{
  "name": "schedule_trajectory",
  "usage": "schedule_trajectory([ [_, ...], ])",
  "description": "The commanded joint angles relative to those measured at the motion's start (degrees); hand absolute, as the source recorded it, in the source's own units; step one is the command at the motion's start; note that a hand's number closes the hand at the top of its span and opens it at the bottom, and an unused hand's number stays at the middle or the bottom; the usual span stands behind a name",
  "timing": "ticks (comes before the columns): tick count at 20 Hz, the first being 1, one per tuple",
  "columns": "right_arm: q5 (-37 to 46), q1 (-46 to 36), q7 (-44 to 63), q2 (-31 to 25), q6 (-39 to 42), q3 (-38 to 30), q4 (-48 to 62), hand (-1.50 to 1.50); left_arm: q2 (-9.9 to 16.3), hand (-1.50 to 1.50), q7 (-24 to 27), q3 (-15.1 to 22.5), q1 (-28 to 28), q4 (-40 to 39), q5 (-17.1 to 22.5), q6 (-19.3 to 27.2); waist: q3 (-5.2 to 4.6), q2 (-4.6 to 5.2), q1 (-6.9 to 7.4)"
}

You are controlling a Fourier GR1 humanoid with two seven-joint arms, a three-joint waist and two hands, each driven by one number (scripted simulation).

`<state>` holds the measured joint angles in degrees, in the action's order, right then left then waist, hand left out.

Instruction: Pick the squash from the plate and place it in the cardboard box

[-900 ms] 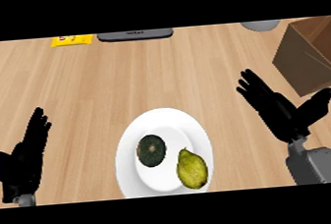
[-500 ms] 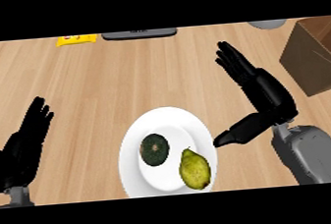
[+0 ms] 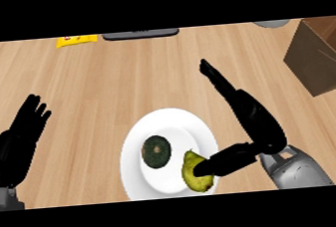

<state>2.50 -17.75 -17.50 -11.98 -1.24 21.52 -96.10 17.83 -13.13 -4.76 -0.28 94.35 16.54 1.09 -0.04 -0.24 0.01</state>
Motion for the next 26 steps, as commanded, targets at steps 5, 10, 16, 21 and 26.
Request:
schedule_trajectory([
  [5,19.48,-7.02,19.93,-13.17,6.71,9.32,-5.86,-1.50,1.13,0.00,-0.99,-1.23,-0.59,0.09,1.08,-1.02,-0.28,-0.65,-0.66],
  [10,25.60,-14.37,38.25,-10.59,15.09,15.91,-9.31,-1.50,0.30,0.00,-0.14,-0.51,0.34,-0.93,0.70,-1.73,-0.20,-0.28,-0.09],
  [16,24.10,-20.72,58.21,0.53,26.59,20.92,-8.06,-1.50,1.06,0.00,-1.50,-2.06,-3.06,-3.01,0.88,-1.42,-0.09,0.05,0.02],
  [21,22.98,-18.80,63.14,6.86,30.22,20.42,-3.58,-1.50,1.02,0.00,-0.76,-3.05,-2.07,-2.00,0.83,-2.68,0.01,0.20,0.15],
  [26,24.47,-14.89,61.96,5.93,34.42,17.89,-4.37,-1.50,0.77,0.00,-1.00,-4.15,-4.89,-5.69,0.92,-4.09,0.04,0.25,-0.08],
])
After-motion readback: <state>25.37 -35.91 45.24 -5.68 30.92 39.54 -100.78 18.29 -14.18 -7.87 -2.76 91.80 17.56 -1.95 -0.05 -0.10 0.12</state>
